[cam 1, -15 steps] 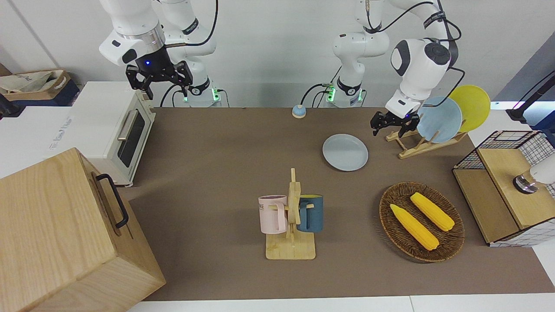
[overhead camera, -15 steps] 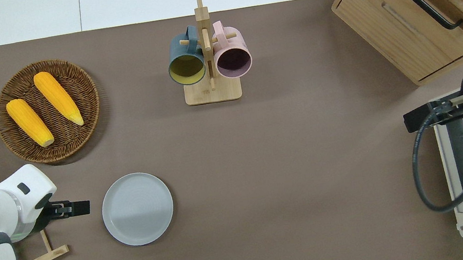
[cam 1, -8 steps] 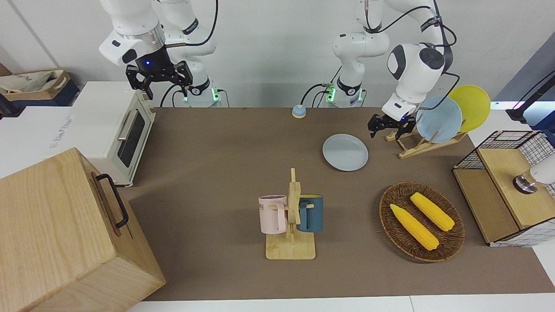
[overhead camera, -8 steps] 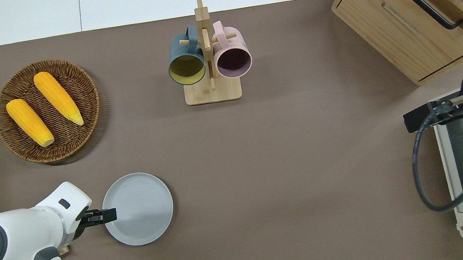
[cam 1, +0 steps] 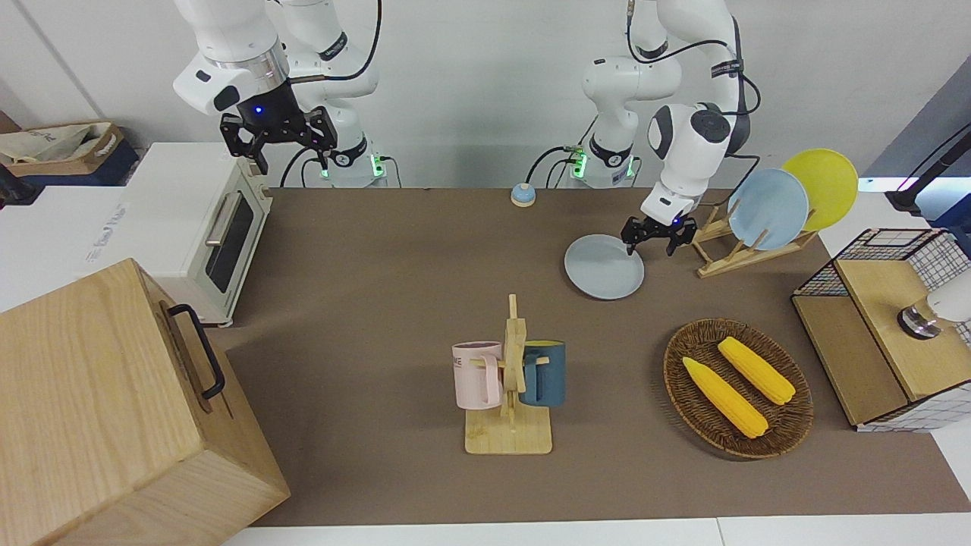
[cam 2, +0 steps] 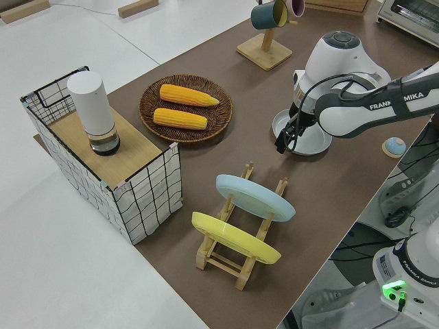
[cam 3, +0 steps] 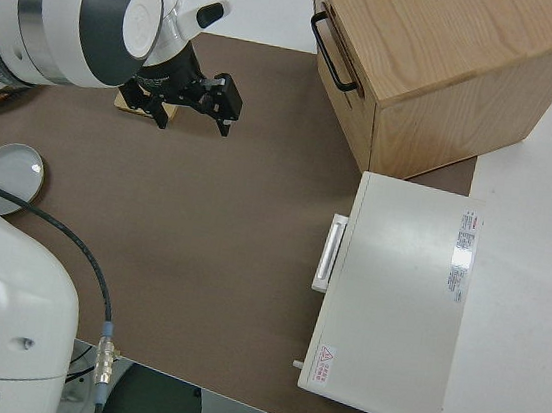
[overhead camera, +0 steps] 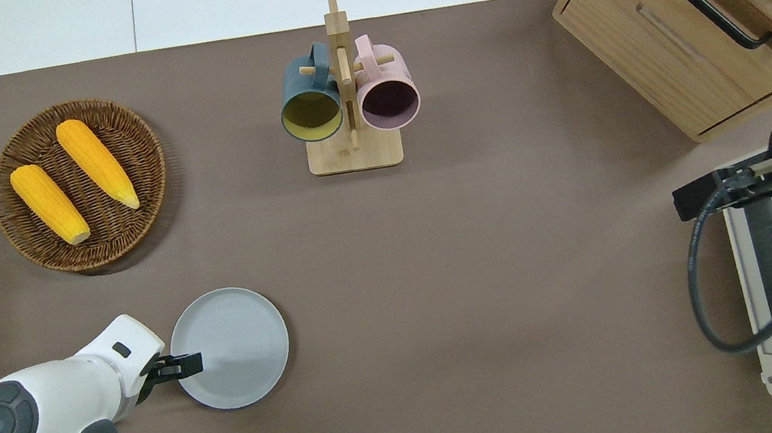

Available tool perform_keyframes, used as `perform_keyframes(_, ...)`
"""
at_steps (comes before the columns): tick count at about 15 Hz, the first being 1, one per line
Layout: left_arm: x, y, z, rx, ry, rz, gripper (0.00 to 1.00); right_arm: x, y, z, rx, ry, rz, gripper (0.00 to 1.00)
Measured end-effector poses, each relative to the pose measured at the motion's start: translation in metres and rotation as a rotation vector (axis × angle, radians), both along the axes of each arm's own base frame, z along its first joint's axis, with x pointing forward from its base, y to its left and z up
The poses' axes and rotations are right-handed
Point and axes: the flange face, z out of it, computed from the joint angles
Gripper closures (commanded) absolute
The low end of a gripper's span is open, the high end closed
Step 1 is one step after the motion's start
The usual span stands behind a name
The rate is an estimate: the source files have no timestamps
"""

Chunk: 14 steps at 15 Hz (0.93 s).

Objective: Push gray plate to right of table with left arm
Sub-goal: 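Lower the left gripper against the gray plate's edge nearest it, then push the gray plate with the left gripper across the table toward the toaster oven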

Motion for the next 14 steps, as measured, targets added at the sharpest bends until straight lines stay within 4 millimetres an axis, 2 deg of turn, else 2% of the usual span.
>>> perform_keyframes(6, 0.002, 0.0, -0.016, -0.001, 0.018, 0.001, 0.04, 0.0, 0.0, 0.0, 0.0, 0.0, 0.0, 0.017)
perform_keyframes(7, 0.001, 0.0, -0.018, -0.002, 0.022, 0.001, 0.14, 0.0, 0.0, 0.0, 0.0, 0.0, 0.0, 0.017)
perform_keyframes(9, 0.002, 0.0, -0.021, -0.002, 0.026, 0.001, 0.42, 0.0, 0.0, 0.0, 0.0, 0.0, 0.0, 0.017)
perform_keyframes(10, 0.002, 0.0, -0.022, -0.002, 0.027, 0.001, 0.64, 0.0, 0.0, 0.0, 0.0, 0.0, 0.0, 0.017)
perform_keyframes(11, 0.002, 0.0, -0.022, -0.002, 0.026, 0.001, 0.77, 0.0, 0.0, 0.0, 0.0, 0.0, 0.0, 0.017)
perform_keyframes(13, 0.002, 0.0, -0.022, -0.002, 0.025, 0.001, 0.96, 0.0, 0.0, 0.0, 0.0, 0.0, 0.0, 0.017)
perform_keyframes(14, 0.002, 0.0, -0.022, -0.002, 0.024, 0.001, 1.0, 0.0, 0.0, 0.0, 0.0, 0.0, 0.0, 0.017)
